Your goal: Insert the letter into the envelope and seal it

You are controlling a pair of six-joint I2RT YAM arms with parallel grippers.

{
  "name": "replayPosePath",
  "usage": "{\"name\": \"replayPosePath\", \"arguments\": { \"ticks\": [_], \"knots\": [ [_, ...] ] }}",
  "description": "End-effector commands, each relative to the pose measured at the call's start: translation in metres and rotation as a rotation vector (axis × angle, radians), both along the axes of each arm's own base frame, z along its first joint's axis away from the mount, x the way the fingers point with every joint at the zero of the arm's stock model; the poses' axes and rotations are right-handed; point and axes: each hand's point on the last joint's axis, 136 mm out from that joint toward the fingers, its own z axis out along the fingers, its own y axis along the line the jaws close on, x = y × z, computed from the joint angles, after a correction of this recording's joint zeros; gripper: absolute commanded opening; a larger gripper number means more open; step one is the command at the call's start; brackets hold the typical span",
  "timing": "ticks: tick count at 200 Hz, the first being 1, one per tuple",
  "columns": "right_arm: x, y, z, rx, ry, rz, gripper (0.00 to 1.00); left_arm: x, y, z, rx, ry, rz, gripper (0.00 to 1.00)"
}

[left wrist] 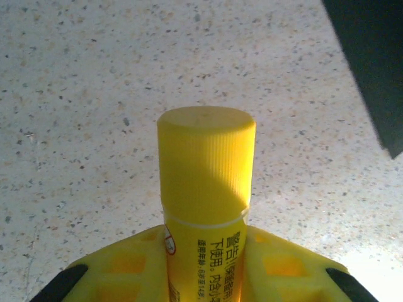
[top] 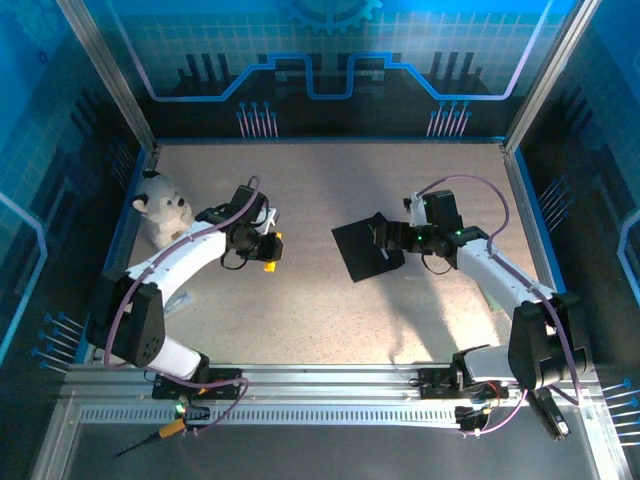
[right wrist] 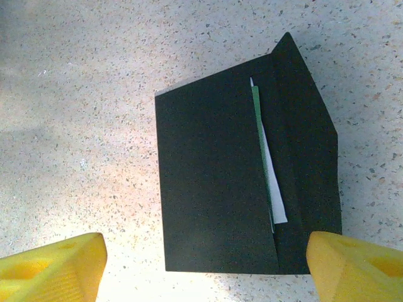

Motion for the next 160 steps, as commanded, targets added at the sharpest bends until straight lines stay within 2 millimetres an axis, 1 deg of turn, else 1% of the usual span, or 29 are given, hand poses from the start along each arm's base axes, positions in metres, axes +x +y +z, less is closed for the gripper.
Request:
{"name": "replayPosePath", "arguments": {
  "ticks": [1,31,51,113,128,129,131,160],
  "knots": [
    [0.006,0.002,0.014,0.033,-0.027,0.004,0.84,0.003,-0.015,0.023,-0.068,-0.061,-0.075,0.13],
    [0.005,0.002,0.008,0.034,-0.003,0.002,0.83,0.002,-0.022,0.033,-0.109,-0.090,-0.098,0.14],
    [0.005,0.004,0.008,0.047,0.000,0.008,0.83,0.002,-0.026,0.040,-0.133,-0.108,-0.111,0.14],
    [0.004,0.007,0.008,0.061,0.007,0.020,0.82,0.001,-0.032,0.045,-0.165,-0.126,-0.135,0.13],
    [0.002,0.012,0.009,0.081,0.010,0.042,0.81,-0.001,-0.035,0.048,-0.180,-0.136,-0.150,0.14],
    [0.005,0.013,0.014,0.086,-0.003,0.045,0.81,-0.001,-0.035,0.048,-0.180,-0.137,-0.151,0.14],
    [0.007,0.015,0.019,0.091,-0.014,0.049,0.81,-0.001,-0.035,0.048,-0.181,-0.138,-0.151,0.14],
    [0.001,0.037,0.031,0.138,-0.022,0.150,0.79,-0.003,-0.044,0.055,-0.209,-0.163,-0.194,0.13]
  ]
}}
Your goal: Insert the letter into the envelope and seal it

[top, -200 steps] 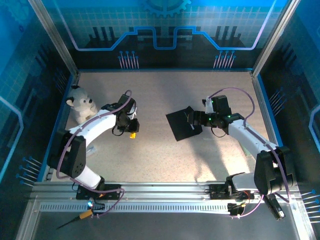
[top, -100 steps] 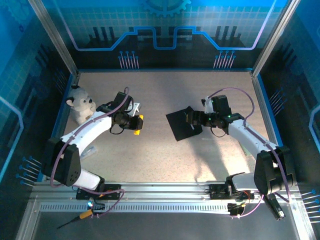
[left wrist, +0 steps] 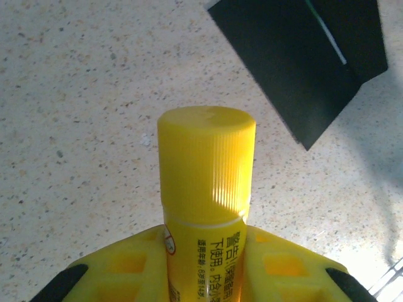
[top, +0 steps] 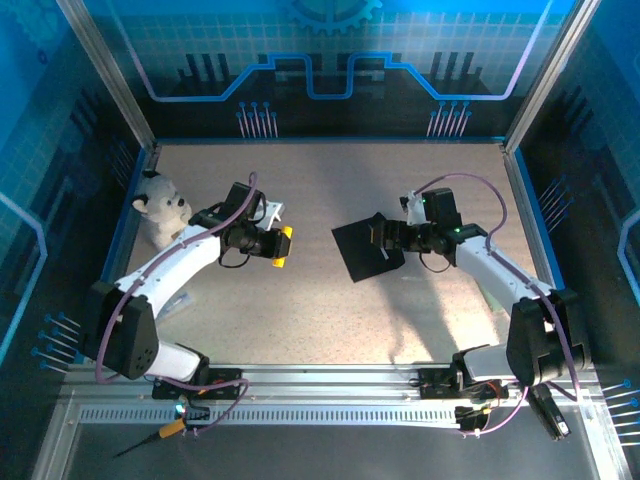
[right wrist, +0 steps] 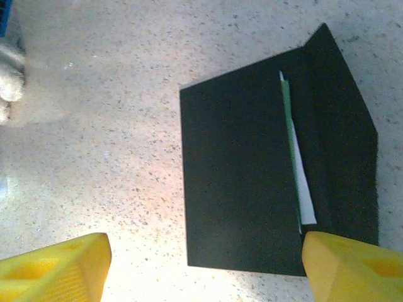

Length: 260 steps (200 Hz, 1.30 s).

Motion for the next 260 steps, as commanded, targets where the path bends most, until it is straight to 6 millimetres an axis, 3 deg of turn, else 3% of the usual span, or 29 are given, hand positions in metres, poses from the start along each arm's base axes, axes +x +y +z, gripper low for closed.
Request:
{"name": "replayPosePath", "arguments": {
  "ticks": [1,33,76,102,183,260],
  "knots": [
    [0.001,0.023,0.023,0.069,-0.038,0.095,0.79,-0.001,-0.015,0.021,-0.060,-0.076,-0.074,0.13],
    [-0.007,0.056,0.049,0.146,-0.047,0.205,0.78,-0.003,-0.031,0.034,-0.112,-0.114,-0.143,0.13],
    [-0.015,0.096,0.100,0.249,-0.099,0.302,0.76,-0.007,-0.058,0.056,-0.208,-0.184,-0.250,0.10],
    [-0.020,0.115,0.117,0.285,-0.104,0.342,0.75,-0.009,-0.073,0.070,-0.270,-0.208,-0.299,0.09],
    [-0.031,0.144,0.106,0.298,-0.019,0.403,0.71,-0.015,-0.092,0.088,-0.315,-0.237,-0.369,0.10],
    [-0.031,0.155,0.104,0.334,-0.001,0.422,0.56,-0.018,-0.098,0.092,-0.336,-0.243,-0.393,0.10]
  ]
}}
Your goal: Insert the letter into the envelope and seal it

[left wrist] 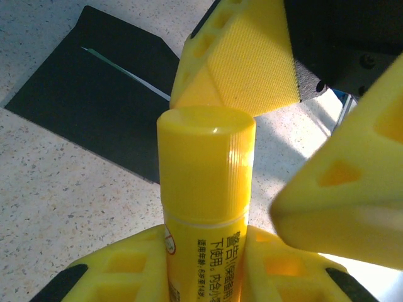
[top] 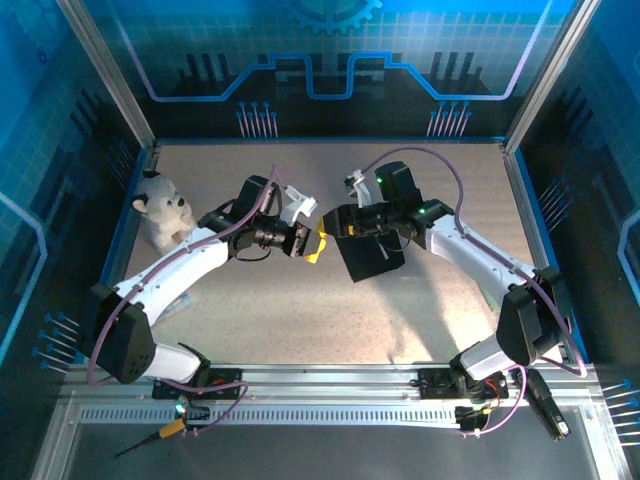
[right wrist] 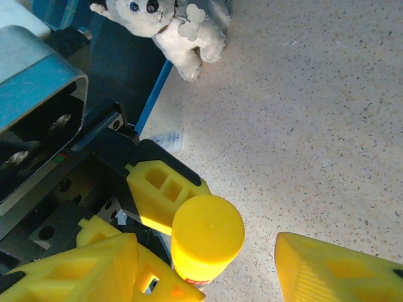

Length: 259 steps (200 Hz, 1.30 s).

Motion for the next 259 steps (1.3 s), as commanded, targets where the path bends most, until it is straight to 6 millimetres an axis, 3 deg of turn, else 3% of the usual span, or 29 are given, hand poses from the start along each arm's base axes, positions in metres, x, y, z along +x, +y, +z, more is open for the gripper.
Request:
{"name": "replayPosePath", "arguments": {
  "ticks": [1,58,149,206,218,227,259],
  "knots": [
    [-0.003,0.011,0.010,0.033,-0.004,0.036,0.55,0.000,-0.011,0.024,-0.054,-0.075,-0.055,0.10],
    [-0.001,0.011,0.009,0.043,-0.014,0.023,0.41,-0.001,-0.015,0.026,-0.064,-0.067,-0.074,0.10],
    [0.008,0.000,0.008,0.046,-0.035,-0.038,0.32,-0.003,-0.015,0.023,-0.053,-0.050,-0.074,0.10],
    [0.015,-0.012,0.011,0.049,-0.054,-0.109,0.18,-0.003,-0.015,0.015,-0.048,-0.029,-0.066,0.09],
    [0.018,-0.014,0.014,0.049,-0.062,-0.125,0.17,-0.004,-0.015,0.012,-0.046,-0.022,-0.064,0.08],
    [0.020,-0.016,0.015,0.049,-0.067,-0.135,0.16,-0.004,-0.015,0.010,-0.044,-0.017,-0.065,0.00],
    [0.030,-0.025,0.022,0.039,-0.091,-0.181,0.15,-0.009,-0.013,-0.005,-0.026,0.027,-0.067,0.00]
  ]
}}
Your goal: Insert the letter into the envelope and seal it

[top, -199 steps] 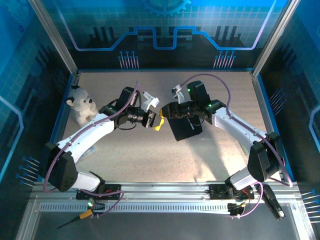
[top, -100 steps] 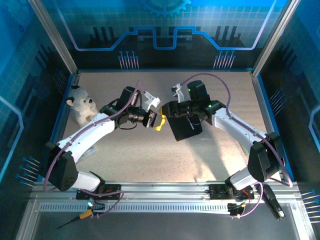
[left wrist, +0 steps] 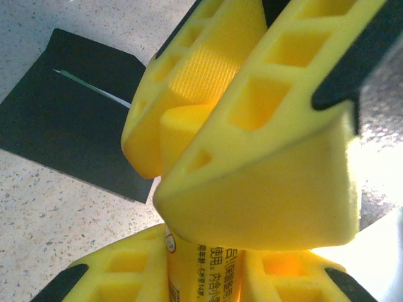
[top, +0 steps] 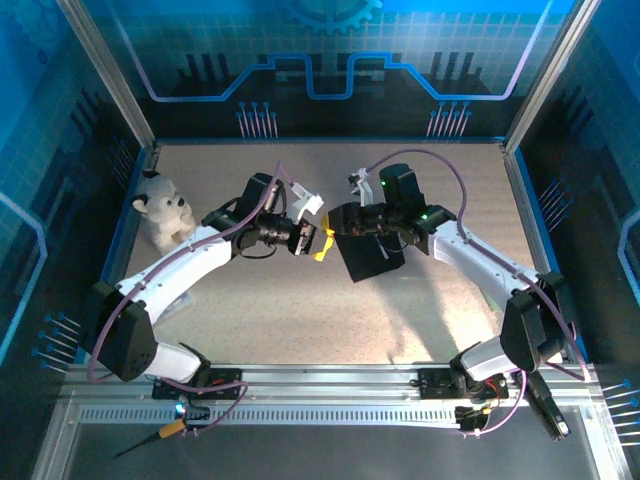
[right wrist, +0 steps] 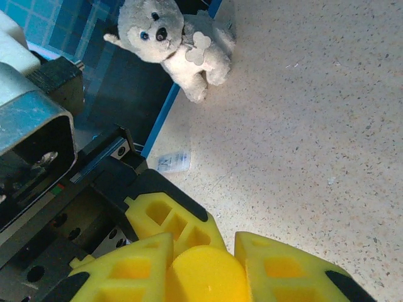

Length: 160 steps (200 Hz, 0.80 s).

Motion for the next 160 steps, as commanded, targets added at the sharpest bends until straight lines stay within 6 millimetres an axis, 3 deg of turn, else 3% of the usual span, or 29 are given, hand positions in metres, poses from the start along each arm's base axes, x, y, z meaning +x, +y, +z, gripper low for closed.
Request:
{"name": "replayPosePath", "arguments": {
  "ticks": [1,50,160],
  "knots": [
    [0.023,-0.022,0.013,-0.015,-0.061,-0.114,0.15,-0.010,0.002,-0.017,0.019,0.059,-0.023,0.00],
    [0.040,-0.040,0.022,-0.035,-0.084,-0.176,0.13,-0.022,0.006,-0.035,0.041,0.110,-0.038,0.00],
    [0.057,-0.065,0.022,-0.077,-0.103,-0.278,0.09,-0.050,0.000,-0.047,0.029,0.191,-0.134,0.00]
  ]
}}
